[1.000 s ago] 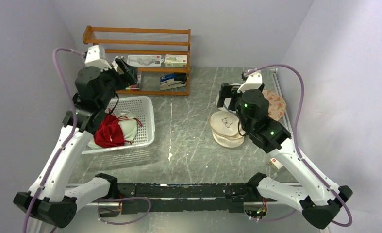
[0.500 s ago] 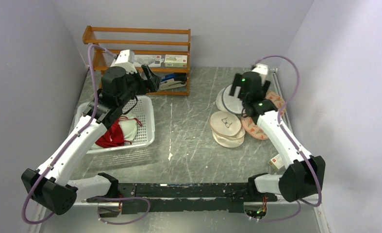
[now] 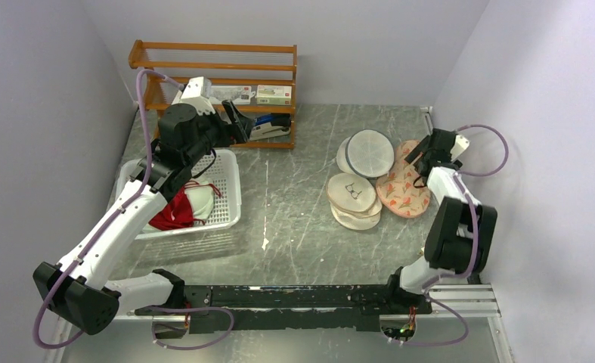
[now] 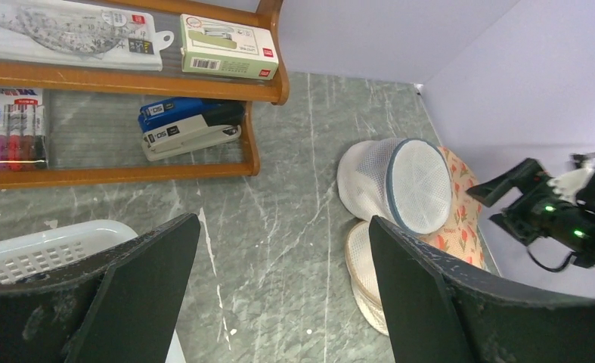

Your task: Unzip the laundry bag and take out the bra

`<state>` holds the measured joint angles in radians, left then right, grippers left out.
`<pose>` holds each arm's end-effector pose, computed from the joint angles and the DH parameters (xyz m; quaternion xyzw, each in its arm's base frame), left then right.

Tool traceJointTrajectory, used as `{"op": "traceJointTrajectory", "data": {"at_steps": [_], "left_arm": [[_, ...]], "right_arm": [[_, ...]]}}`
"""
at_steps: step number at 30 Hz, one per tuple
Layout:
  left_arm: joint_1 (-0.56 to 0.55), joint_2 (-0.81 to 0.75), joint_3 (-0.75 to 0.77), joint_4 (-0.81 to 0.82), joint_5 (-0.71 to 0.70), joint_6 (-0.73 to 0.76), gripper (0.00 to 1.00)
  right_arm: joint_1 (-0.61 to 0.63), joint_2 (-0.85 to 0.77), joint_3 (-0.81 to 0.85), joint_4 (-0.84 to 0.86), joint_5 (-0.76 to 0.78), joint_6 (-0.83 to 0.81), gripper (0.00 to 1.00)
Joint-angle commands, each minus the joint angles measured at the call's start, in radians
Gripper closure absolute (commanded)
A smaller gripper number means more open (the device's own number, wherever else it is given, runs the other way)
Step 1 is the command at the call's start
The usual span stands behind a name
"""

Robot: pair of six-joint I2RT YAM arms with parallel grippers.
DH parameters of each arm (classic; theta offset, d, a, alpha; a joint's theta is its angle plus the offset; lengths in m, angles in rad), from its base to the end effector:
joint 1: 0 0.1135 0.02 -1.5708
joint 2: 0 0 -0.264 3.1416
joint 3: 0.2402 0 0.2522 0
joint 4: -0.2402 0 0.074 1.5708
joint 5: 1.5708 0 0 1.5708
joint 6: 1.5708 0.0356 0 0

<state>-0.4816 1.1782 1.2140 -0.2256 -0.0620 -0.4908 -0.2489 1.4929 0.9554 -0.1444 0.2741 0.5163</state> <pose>0.2396 -0.1227 0.4055 -0.0233 0.7705 -0.2763 0.5740 0.3123 -0.0893 0.2346 0.3884 0.8078 -0.0655 0.4386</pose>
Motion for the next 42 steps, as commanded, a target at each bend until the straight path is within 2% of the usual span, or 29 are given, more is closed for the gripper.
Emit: {"op": "traceJointTrajectory", "data": {"at_steps": [1, 3, 6, 13, 15, 25, 27, 30, 36, 39, 42], "left_arm": [[-0.007, -0.016, -0.005, 0.056, 0.031, -0.008, 0.06], [-0.008, -0.010, -0.004, 0.056, 0.032, -0.008, 0.06], [-0.008, -0.005, -0.005, 0.061, 0.033, -0.008, 0.06], [-0.008, 0.009, -0.006, 0.059, 0.033, -0.008, 0.06], [-0.008, 0.009, -0.005, 0.058, 0.033, -0.008, 0.06], [-0.008, 0.028, -0.008, 0.059, 0.033, -0.008, 0.06], [-0.008, 0.033, -0.008, 0.060, 0.033, -0.008, 0.06], [-0.008, 0.037, -0.007, 0.058, 0.033, -0.008, 0.06], [-0.008, 0.038, -0.008, 0.061, 0.033, -0.008, 0.06], [-0.008, 0.041, -0.008, 0.060, 0.033, -0.008, 0.06], [-0.008, 0.041, -0.009, 0.059, 0.033, -0.008, 0.06]], "right_arm": [[-0.011, 0.158, 0.101, -0.002, -0.120, -0.071, 0.17], [-0.008, 0.217, 0.137, -0.028, -0.160, -0.120, 0.16], [0.009, 0.252, 0.159, -0.053, -0.136, -0.144, 0.14], [0.075, 0.205, 0.158, -0.083, 0.004, -0.180, 0.13], [0.090, 0.192, 0.156, -0.081, 0.004, -0.183, 0.13], [0.120, 0.267, 0.130, -0.047, -0.017, -0.181, 0.21], [0.120, 0.287, 0.134, -0.042, -0.020, -0.181, 0.30], [0.120, 0.268, 0.120, -0.022, -0.008, -0.191, 0.50], [0.119, 0.131, 0.117, -0.027, 0.053, -0.201, 0.84], [0.120, 0.013, 0.110, -0.018, 0.070, -0.215, 0.97], [0.122, -0.129, 0.094, 0.014, 0.019, -0.233, 1.00]]}}
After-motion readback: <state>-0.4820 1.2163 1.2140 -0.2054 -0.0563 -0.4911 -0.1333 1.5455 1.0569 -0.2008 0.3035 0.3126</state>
